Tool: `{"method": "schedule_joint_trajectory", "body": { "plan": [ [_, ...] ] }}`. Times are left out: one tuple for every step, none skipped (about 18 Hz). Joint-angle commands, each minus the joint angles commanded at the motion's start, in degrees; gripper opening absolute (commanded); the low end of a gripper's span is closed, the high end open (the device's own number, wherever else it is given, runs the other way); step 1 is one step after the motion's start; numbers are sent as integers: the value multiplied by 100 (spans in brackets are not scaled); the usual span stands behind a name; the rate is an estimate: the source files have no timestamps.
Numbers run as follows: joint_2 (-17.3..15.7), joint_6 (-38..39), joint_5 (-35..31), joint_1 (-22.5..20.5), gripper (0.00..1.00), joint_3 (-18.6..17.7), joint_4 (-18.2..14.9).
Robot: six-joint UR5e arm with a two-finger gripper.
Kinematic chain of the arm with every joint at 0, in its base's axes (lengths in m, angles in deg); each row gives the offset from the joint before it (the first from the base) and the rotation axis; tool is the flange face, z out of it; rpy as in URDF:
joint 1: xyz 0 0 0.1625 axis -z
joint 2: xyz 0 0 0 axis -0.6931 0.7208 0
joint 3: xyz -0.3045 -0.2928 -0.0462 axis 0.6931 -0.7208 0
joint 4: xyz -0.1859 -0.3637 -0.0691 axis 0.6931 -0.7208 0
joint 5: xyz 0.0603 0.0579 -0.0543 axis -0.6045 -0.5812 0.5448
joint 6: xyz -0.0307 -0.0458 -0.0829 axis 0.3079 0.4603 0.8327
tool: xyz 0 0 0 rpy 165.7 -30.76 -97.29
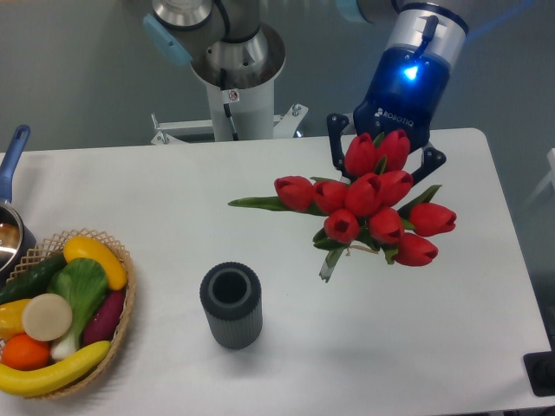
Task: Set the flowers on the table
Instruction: 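Hold the red tulip bouquet in the gripper and lift it slightly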
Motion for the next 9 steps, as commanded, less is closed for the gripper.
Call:
{"method": "schedule_joint_trajectory", "body": {
  "plan": [
    [-17, -61, -9, 0, 30, -79, 17],
    [-52, -209, -17, 0, 30, -219, 18],
    [-53, -368, -18, 0, 30, -255, 9],
    [-53, -387, -18, -35, 30, -264, 0],
    [-61, -395, -26, -79, 30, -307, -9],
    [-70, -396, -26, -105, 30, -317, -9],
    [-96, -396, -35, -132, 30, -317, -17],
    [-140, -396, -140, -132, 30, -334, -26],
    [-184, -387, -376, -141, 30, -352, -35]
  ]
}}
